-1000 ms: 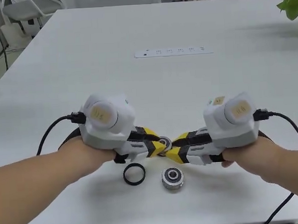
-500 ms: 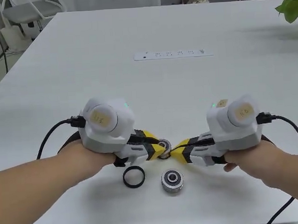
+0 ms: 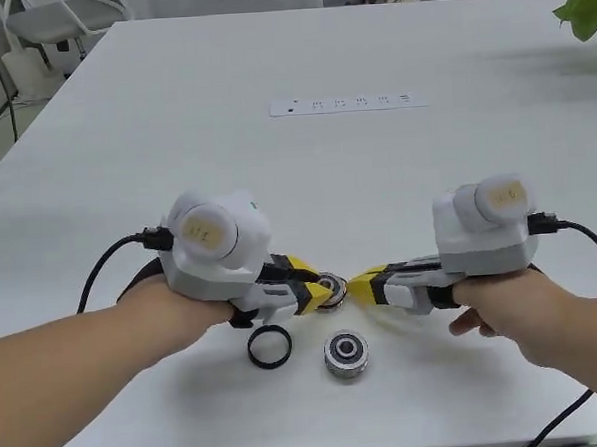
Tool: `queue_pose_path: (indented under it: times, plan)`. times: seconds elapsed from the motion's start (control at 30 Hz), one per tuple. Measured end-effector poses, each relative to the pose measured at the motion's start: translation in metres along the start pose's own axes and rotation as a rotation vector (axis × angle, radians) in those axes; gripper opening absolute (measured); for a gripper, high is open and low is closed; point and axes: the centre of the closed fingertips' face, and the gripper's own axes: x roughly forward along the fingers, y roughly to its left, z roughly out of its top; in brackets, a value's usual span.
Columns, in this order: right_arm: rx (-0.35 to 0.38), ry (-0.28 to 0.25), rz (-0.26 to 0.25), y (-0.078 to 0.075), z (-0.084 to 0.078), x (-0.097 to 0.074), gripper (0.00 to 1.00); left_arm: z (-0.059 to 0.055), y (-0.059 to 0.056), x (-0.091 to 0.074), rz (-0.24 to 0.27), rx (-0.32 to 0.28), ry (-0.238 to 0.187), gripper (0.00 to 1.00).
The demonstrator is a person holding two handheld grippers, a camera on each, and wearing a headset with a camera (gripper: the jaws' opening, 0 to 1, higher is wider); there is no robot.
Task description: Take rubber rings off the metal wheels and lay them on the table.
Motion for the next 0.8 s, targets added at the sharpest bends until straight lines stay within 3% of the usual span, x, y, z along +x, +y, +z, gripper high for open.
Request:
queue_pose_path:
  times: [0.43,0.8]
  plan:
    - [0.043,-0.036,0.004,0.0054,0.0066,-0.0022,0.0,0.0009,-0.0001,0.0005,0.0,0.008,-0.001,0.07]
    - [0.03,-0.039,0.016,0.0055,0.0084,-0.0018,0.0,0.001,0.0001,0.001,0.001,0.011,-0.001,0.07]
